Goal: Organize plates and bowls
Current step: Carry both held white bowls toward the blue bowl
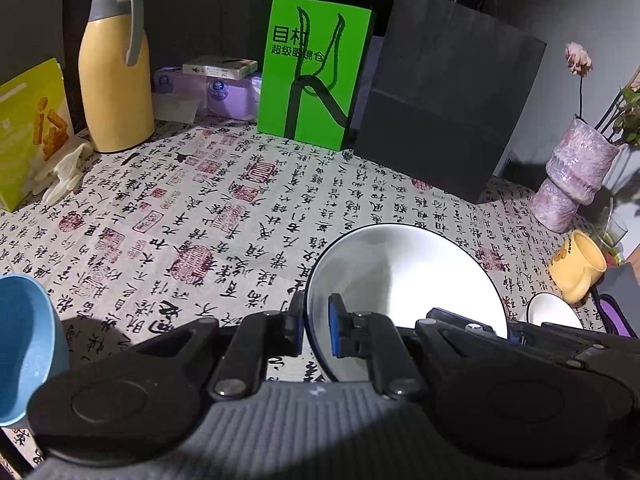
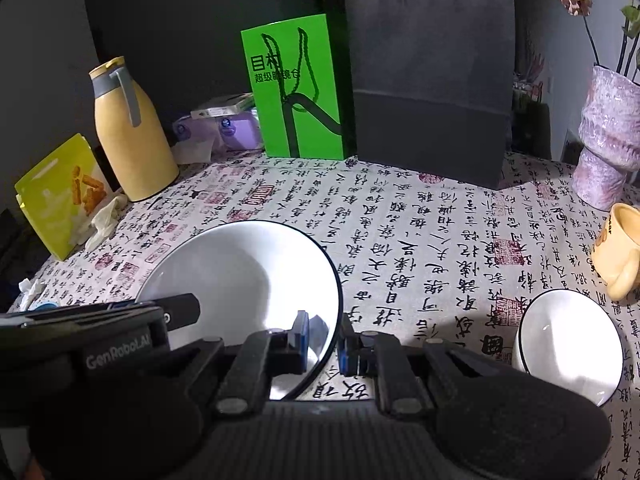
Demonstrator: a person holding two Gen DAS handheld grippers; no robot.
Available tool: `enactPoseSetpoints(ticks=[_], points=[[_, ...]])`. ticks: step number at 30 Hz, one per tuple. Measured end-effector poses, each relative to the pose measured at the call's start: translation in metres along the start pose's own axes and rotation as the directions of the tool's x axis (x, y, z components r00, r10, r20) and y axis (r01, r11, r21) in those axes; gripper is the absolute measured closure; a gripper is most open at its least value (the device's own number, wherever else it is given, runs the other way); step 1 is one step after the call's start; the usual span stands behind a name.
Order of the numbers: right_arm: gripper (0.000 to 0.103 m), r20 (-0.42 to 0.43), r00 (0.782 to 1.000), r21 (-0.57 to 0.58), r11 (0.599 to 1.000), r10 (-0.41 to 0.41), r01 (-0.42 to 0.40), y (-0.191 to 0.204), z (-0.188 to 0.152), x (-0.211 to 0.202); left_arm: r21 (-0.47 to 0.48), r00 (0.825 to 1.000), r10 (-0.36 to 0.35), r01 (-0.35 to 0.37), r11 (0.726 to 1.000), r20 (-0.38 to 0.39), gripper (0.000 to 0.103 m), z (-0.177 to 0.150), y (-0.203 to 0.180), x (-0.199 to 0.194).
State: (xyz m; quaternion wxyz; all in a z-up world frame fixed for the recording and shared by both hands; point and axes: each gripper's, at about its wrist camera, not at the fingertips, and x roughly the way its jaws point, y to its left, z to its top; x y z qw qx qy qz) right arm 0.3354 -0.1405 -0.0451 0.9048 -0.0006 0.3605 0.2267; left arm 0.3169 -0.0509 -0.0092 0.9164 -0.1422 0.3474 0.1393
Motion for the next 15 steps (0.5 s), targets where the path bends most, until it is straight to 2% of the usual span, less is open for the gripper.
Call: enactPoseSetpoints(ticks=[15], points=[[0.089, 0.024, 1.0, -0.009, 1.0, 0.012, -0.012, 0.033, 0.001, -0.018, -0.013, 0.999, 0.0, 0.001, 1.0, 0.054, 0.092, -0.001, 0.028, -0.03]])
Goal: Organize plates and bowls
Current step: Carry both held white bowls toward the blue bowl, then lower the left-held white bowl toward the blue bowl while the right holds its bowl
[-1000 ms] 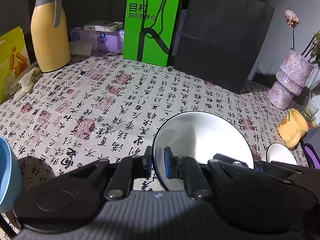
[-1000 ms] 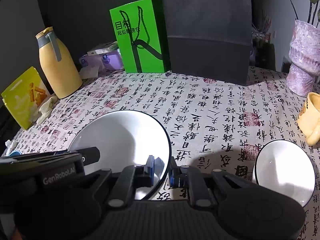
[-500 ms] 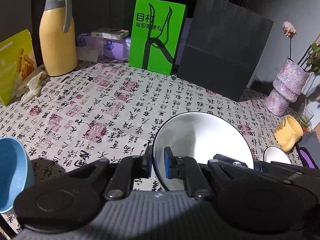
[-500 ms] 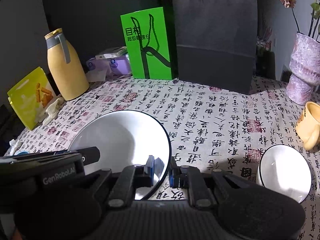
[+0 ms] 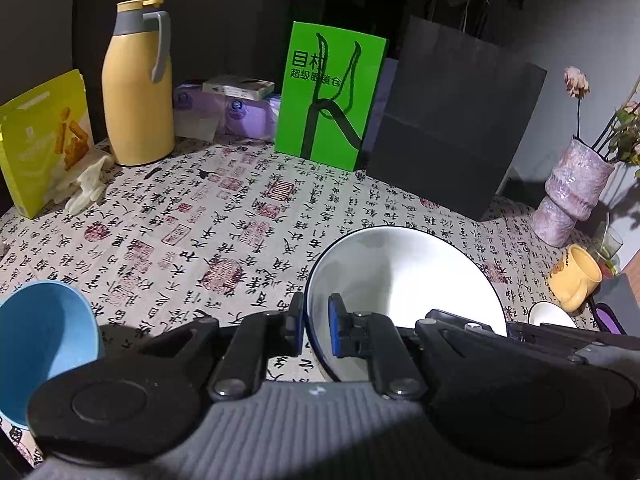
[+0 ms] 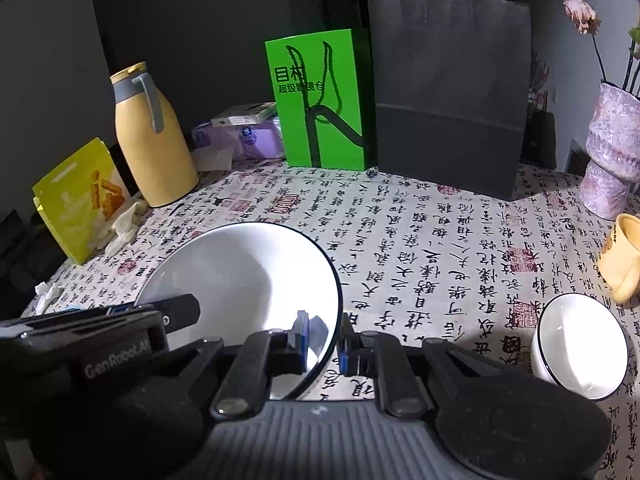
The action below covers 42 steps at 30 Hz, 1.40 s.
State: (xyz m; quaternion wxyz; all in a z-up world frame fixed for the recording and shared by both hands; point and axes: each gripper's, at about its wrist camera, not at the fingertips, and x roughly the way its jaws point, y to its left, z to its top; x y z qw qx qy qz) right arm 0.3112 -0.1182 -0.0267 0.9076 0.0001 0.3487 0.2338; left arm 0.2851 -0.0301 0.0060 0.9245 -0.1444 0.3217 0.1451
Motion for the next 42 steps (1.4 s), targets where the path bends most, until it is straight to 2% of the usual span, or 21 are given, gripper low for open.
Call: enactPoseSetpoints(ticks=[25, 42], points=[[0.089, 0.027, 1.0, -0.041, 0.999, 0.015, -0.014, 0.057, -0.001, -0.017, -0.039, 0.999, 0.011, -0.009, 0.999, 0.043, 0.092, 0.003, 0.05, -0.036], [0.089, 0.025, 0.999, -0.073, 0.997, 0.037, -0.035, 0.107, -0.005, -0.013, -0.083, 0.998, 0.033, -0.029, 0.996, 0.048, 0.092, 0.002, 0.099, -0.053]])
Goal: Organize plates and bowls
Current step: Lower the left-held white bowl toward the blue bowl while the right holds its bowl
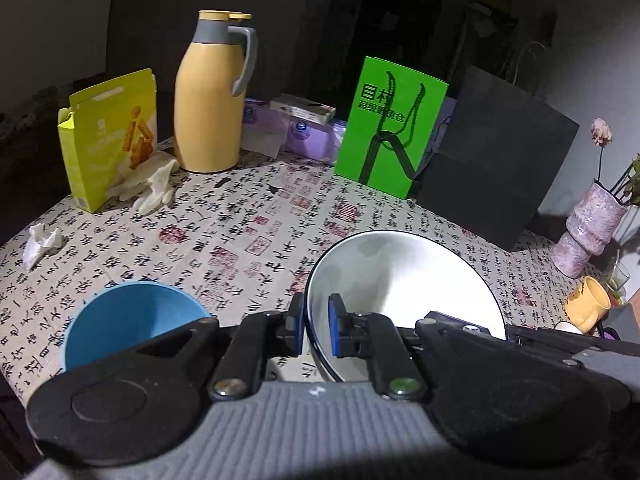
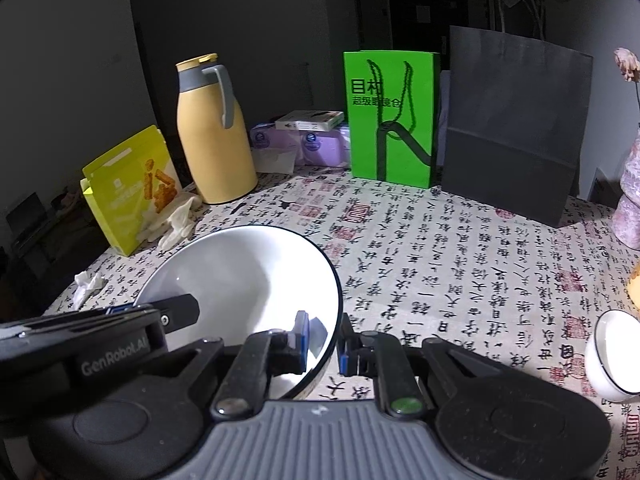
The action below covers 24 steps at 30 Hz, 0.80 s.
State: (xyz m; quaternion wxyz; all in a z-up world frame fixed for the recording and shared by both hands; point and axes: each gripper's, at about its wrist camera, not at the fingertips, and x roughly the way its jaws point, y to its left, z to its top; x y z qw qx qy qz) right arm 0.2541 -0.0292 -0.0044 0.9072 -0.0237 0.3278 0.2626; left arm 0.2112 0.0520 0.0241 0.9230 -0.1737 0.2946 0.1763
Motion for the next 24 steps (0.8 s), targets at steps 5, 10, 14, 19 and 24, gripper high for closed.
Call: enactPoseSetpoints(ticks=[5, 10, 14, 19, 24], points=[[0.089, -0.004, 1.0, -0.006, 1.0, 0.009, -0.009, 0.013, 0.001, 0.005, -0.012, 1.0, 0.008, -0.008, 1.0, -0.003, 0.092, 0.003, 0.014, -0.001], [0.089, -0.002, 1.0, -0.011, 1.0, 0.023, -0.023, 0.025, 0.004, 0.009, -0.021, 1.0, 0.022, -0.021, 1.0, 0.003, 0.092, 0.008, 0.026, -0.003], [0.089, -0.006, 1.0, -0.02, 0.999, 0.029, -0.029, 0.035, 0.007, 0.013, -0.034, 1.0, 0.028, -0.028, 0.999, 0.0, 0.092, 0.01, 0.035, -0.004], [0.089, -0.009, 0.999, -0.025, 0.999, 0.038, -0.038, 0.044, 0.008, 0.016, -0.036, 0.999, 0.036, -0.036, 0.999, 0.001, 0.092, 0.013, 0.044, -0.005], [0.089, -0.011, 0.999, -0.026, 0.999, 0.043, -0.044, 0.049, 0.007, 0.019, -0.038, 0.999, 0.039, -0.039, 0.998, -0.001, 0.092, 0.012, 0.052, -0.005]])
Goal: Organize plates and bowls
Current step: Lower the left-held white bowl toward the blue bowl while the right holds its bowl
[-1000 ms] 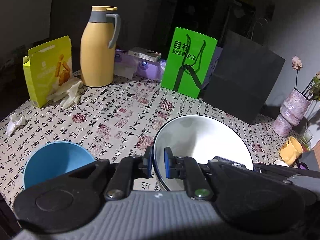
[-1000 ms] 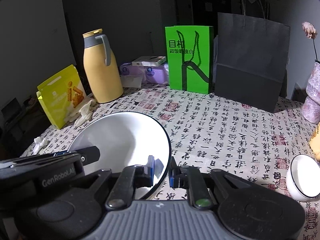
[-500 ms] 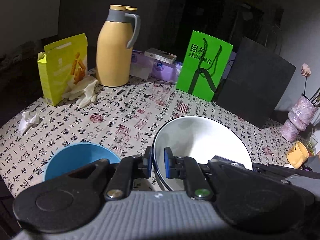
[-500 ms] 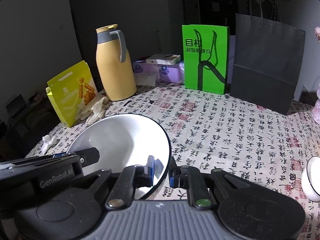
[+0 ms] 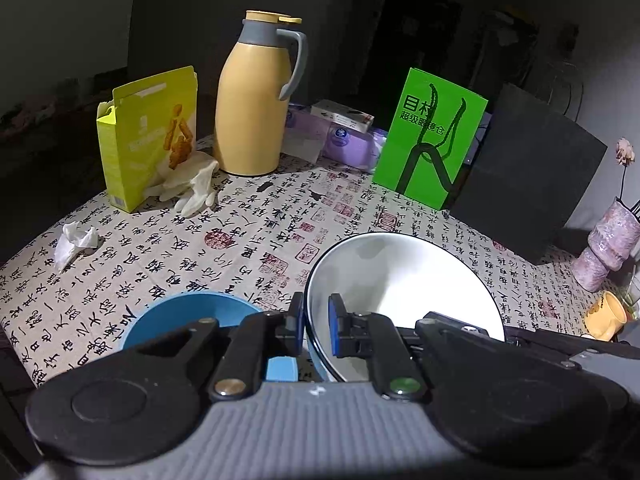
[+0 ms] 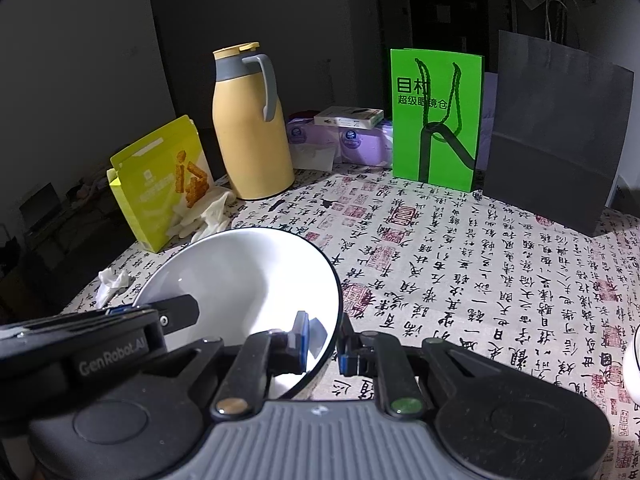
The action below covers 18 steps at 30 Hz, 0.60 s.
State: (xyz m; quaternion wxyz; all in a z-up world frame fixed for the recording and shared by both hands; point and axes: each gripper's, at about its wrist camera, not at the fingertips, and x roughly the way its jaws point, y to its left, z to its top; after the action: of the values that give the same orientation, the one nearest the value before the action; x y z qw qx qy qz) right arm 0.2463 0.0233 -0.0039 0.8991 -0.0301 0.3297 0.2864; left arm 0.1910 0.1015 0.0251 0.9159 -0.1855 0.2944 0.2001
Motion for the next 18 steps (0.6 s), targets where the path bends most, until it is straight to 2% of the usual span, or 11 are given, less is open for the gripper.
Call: enactPoseSetpoints(ticks=[18], points=[[0.089, -0.008, 1.0, -0.035, 0.999, 0.015, -0.015, 0.03, -0.001, 0.012, -0.042, 1.0, 0.015, -0.015, 0.999, 0.002, 0.092, 0.002, 0.035, 0.0]])
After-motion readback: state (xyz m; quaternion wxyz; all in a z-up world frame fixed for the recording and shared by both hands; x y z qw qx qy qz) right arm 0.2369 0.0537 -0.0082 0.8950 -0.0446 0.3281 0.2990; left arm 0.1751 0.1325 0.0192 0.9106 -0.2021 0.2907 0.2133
